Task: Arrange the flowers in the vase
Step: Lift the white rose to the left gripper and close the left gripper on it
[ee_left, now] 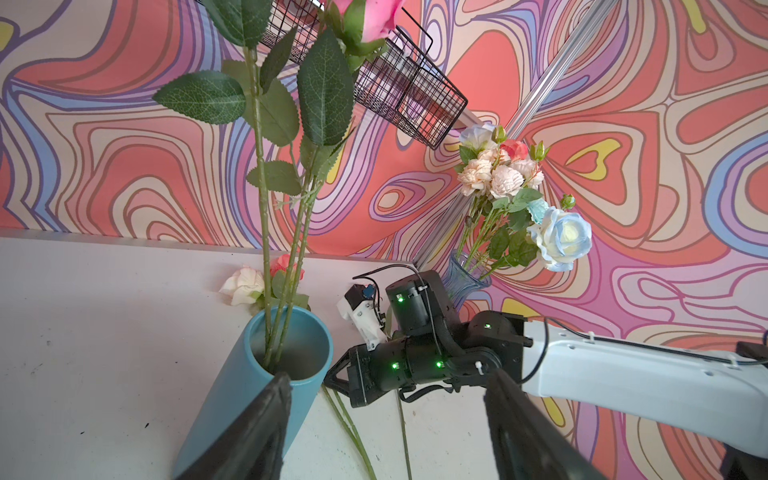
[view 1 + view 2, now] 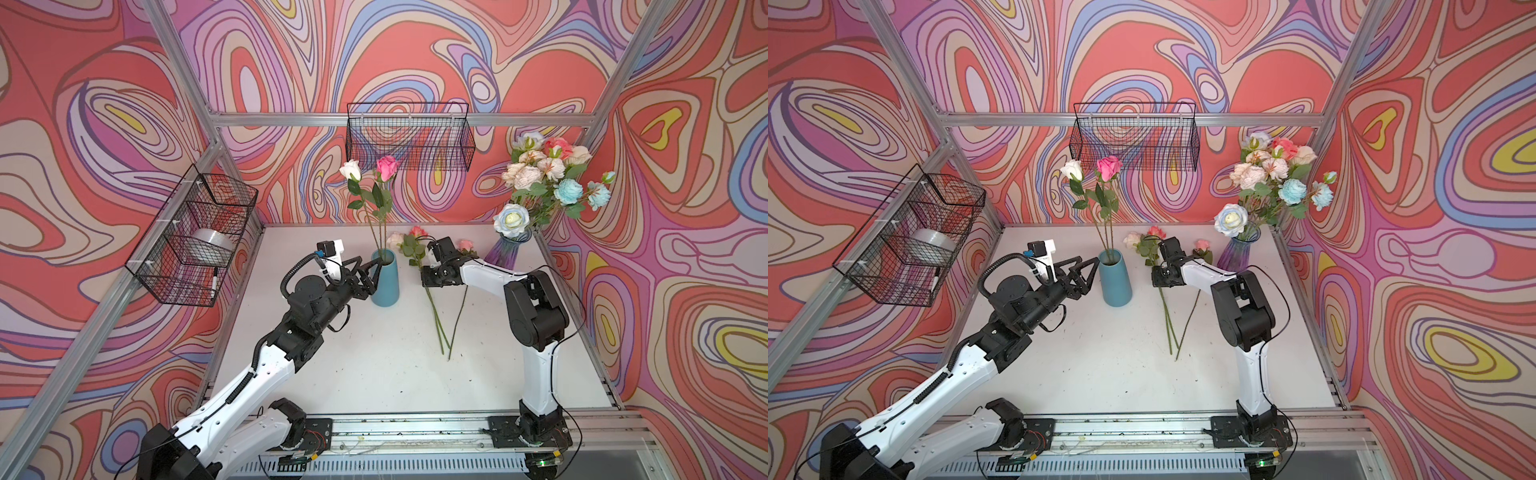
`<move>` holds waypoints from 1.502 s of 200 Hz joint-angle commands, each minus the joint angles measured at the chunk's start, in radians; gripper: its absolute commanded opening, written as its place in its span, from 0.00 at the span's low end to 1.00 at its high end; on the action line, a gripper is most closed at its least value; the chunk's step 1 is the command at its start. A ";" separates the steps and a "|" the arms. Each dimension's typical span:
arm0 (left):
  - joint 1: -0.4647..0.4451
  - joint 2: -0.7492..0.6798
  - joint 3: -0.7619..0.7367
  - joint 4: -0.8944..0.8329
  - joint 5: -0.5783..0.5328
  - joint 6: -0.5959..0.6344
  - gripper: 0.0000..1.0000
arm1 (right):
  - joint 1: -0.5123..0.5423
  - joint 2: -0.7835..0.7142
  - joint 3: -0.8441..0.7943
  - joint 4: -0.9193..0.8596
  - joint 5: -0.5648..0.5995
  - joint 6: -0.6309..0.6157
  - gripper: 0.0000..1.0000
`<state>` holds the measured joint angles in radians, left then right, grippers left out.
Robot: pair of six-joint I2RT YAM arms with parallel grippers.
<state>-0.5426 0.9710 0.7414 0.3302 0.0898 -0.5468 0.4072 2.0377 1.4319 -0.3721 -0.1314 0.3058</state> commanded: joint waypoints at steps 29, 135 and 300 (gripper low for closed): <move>-0.002 -0.003 0.013 0.009 0.010 0.019 0.74 | 0.007 -0.227 -0.121 0.072 -0.001 0.046 0.00; -0.006 0.155 0.077 0.077 0.373 -0.022 0.75 | 0.054 -0.832 -0.557 0.391 0.014 0.108 0.00; -0.057 0.145 0.011 0.222 0.380 -0.028 0.56 | 0.393 -0.906 -0.523 0.433 -0.030 -0.015 0.00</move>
<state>-0.5976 1.1458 0.7628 0.5400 0.5247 -0.5774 0.7822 1.1183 0.8791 0.0338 -0.1574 0.3012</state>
